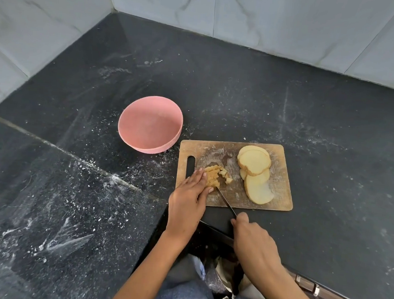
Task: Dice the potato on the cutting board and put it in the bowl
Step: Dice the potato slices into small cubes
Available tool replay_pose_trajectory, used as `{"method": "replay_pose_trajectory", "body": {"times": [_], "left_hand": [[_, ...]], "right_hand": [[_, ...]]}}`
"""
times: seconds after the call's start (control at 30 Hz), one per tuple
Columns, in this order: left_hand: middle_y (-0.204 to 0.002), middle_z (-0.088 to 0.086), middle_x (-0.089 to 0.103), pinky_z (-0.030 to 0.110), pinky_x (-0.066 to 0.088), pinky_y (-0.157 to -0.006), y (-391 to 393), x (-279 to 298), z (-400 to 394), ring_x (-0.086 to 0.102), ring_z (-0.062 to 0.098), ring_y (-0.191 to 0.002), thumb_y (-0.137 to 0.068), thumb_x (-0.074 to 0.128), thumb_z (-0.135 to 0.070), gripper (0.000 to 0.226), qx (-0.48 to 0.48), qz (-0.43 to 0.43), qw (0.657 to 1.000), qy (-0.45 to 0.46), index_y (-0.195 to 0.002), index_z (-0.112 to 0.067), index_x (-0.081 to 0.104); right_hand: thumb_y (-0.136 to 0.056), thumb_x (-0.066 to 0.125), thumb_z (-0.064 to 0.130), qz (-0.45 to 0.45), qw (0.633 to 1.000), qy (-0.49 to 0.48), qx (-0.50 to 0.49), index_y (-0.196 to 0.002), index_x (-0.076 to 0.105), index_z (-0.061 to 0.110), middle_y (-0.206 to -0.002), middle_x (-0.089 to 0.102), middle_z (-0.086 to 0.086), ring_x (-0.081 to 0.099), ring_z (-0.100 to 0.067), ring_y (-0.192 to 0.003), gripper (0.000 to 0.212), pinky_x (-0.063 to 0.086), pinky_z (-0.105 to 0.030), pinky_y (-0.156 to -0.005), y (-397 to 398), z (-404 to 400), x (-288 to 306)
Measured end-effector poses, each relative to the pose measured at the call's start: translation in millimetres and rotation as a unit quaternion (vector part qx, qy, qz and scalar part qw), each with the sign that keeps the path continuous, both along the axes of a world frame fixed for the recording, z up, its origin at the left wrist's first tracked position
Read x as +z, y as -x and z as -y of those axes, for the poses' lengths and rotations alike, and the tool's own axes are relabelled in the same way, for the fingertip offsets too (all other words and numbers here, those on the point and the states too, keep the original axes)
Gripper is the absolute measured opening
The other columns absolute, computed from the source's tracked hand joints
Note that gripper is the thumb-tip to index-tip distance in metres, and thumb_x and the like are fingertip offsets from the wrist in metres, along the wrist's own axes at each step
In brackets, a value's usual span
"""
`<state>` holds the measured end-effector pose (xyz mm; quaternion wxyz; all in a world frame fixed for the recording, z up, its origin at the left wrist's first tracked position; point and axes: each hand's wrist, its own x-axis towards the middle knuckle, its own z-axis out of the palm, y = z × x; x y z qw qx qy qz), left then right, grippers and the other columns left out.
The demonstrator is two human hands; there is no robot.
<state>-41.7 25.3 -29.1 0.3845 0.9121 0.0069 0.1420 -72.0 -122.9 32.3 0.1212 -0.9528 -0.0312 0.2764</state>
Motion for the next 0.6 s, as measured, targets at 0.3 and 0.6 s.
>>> {"method": "replay_pose_trajectory", "body": {"times": [0.3,0.6], "left_hand": [[-0.128,0.006,0.061,0.038,0.043,-0.107,0.9,0.1,0.2,0.052,0.007,-0.123,-0.087,0.07,-0.007,0.034,0.008,0.0,1.0,0.029,-0.121,-0.005,0.065],[-0.127,0.004,0.062,0.039,0.044,-0.106,1.0,-2.6,-0.3,0.052,0.007,-0.123,-0.085,0.073,-0.009,0.035,0.015,0.005,1.0,0.026,-0.12,-0.007,0.066]], "right_hand": [[-0.105,0.021,0.031,0.034,0.999,-0.024,-0.01,-0.098,0.037,0.013,-0.102,0.062,-0.013,0.06,-0.034,-0.094,0.025,0.033,-0.035,-0.064,-16.6,-4.8,0.2],[-0.104,0.022,0.033,0.032,0.998,-0.036,-0.027,-0.09,0.032,0.015,-0.098,0.061,-0.013,0.059,-0.036,-0.092,0.025,0.033,-0.035,-0.064,-13.6,7.8,0.2]]}}
